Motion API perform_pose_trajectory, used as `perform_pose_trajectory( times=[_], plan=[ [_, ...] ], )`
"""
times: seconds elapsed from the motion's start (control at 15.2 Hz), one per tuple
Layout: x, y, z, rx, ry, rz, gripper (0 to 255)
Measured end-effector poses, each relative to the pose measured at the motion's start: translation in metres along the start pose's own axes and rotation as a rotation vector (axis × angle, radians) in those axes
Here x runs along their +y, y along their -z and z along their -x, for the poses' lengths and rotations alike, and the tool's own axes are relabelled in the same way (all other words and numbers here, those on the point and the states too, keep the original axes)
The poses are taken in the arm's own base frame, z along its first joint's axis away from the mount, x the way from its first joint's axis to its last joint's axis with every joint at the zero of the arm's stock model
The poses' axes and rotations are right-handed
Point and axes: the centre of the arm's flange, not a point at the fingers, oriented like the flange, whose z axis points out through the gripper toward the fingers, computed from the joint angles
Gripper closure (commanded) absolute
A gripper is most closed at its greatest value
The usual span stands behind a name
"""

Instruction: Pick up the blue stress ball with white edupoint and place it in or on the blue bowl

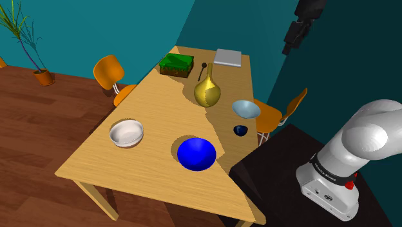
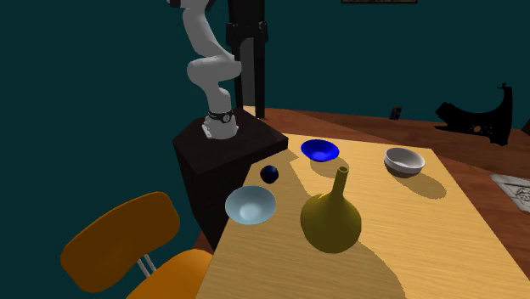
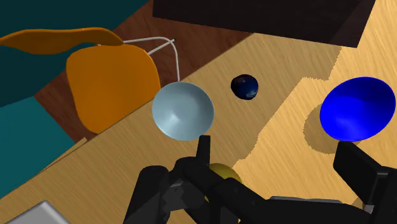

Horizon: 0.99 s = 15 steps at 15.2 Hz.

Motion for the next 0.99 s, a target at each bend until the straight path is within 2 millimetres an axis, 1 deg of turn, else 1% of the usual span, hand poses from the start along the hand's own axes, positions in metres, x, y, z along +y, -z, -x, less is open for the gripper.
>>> perform_pose_trajectory(
  times=[0.07,0.13,0.4,0.46,0.59,0.86,0.99],
  plan=[
    [0.0,0.0,0.0,0.0,0.0,0.0,0],
    [0.001,-0.006,-0.002,-0.002,-0.009,-0.006,0],
    [0.008,-0.05,-0.007,-0.012,-0.074,-0.046,0],
    [0.01,-0.067,-0.009,-0.016,-0.092,-0.058,0],
    [0.016,-0.095,-0.013,-0.02,-0.129,-0.081,0],
    [0.026,-0.144,-0.019,-0.03,-0.205,-0.128,0],
    [0.032,-0.172,-0.023,-0.036,-0.242,-0.151,0]
  ],
)
